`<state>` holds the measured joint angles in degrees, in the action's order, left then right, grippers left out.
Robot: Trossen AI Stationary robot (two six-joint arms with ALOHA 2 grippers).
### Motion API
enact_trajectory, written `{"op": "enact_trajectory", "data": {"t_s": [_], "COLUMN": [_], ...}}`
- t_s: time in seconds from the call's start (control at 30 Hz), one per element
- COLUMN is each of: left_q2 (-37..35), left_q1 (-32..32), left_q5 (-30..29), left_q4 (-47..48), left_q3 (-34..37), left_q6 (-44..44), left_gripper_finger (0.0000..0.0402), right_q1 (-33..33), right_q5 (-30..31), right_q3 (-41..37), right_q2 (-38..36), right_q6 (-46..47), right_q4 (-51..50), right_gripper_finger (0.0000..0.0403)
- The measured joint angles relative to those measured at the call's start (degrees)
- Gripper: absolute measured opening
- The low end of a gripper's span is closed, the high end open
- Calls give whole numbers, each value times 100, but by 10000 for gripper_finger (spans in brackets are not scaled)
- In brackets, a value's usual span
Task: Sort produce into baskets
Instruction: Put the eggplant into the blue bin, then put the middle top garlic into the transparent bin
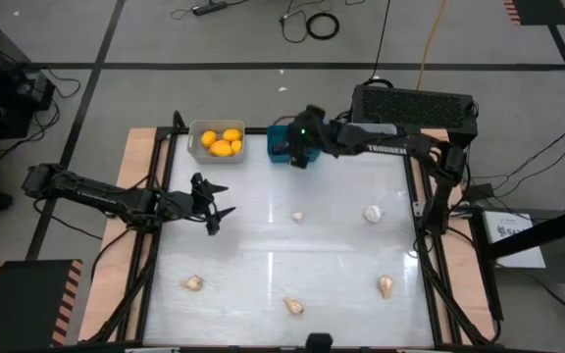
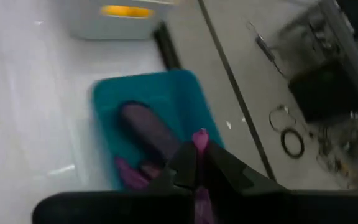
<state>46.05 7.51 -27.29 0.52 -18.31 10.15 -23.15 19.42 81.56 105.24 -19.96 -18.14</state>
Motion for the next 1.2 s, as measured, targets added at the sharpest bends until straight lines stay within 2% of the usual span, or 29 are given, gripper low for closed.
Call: {"op": "enact_trajectory", "data": {"t_s": [0.23, 0.37, 0.47, 0.77, 0.9, 1.0, 1.2], "left_q2": [0, 1, 0, -1, 1, -1, 0], "left_q1": [0, 0, 0, 0, 0, 0, -4], "left_q5": [0, 0, 0, 0, 0, 0, 0], "left_q4": [0, 0, 1, 1, 1, 3, 3], "left_q3": [0, 0, 0, 0, 0, 0, 0], "left_q6": [0, -15, -17, -9, -9, -9, -7], "left_gripper_finger": [327, 327, 327, 327, 327, 327, 327], "right_q1": [-452, -591, -604, -598, -481, -292, 279], "right_q5": [-86, -774, -1026, -1079, -1102, -1433, -1874], "right_q3": [5, 6, 13, 2, 9, 13, 13], "right_q2": [84, 157, 247, 342, 306, 214, 195], "right_q6": [568, 771, 867, 1238, 1616, 1916, 3132], "right_q4": [24, -47, 24, -153, -400, -615, -1084], "right_gripper_finger": [27, 45, 64, 118, 133, 141, 155]}}
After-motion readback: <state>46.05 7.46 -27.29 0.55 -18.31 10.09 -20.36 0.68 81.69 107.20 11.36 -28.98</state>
